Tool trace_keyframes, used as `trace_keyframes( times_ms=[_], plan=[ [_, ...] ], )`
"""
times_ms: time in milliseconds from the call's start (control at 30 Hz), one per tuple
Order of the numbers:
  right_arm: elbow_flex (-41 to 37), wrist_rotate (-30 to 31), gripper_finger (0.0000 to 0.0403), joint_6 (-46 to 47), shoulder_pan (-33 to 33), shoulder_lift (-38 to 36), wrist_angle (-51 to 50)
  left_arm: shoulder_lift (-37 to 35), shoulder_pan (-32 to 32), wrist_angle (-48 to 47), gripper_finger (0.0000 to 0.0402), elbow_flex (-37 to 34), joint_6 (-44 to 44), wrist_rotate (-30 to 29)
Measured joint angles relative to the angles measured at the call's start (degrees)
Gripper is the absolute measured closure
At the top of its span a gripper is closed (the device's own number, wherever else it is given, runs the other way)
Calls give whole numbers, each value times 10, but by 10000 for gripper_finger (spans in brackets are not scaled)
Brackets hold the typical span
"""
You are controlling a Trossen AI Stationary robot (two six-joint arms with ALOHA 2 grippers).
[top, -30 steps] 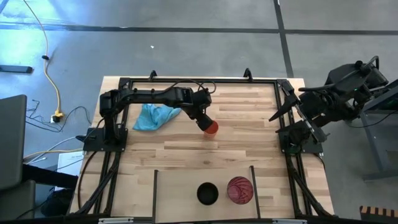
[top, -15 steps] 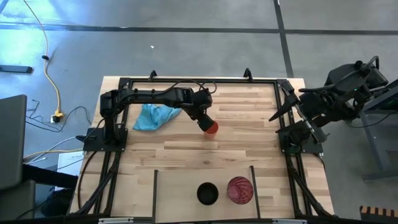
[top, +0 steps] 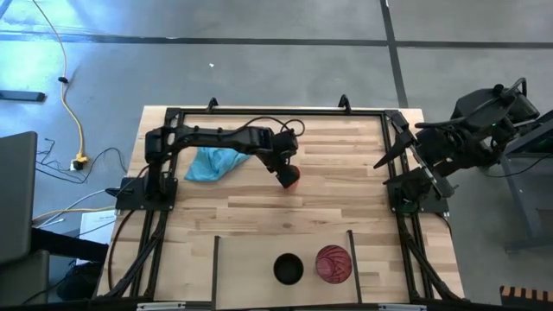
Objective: Stack small to large cups/mugs on shelf
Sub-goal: Put the orange cup on the shelf
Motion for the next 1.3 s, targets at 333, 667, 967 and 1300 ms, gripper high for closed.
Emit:
trace_keyframes(
  times_ms=[333,667,967,1300],
  plan=[
    [0,0,245,0,0,0,-9,3,0,-11,284,40,13,15],
    [0,0,245,1,0,0,-9,1,1,-147,284,127,93,-88],
    [0,0,245,-9,0,0,-8,33,4,-189,284,126,103,-96],
    [0,-1,245,13,0,0,-9,56,5,-178,284,127,102,-91]
  ],
)
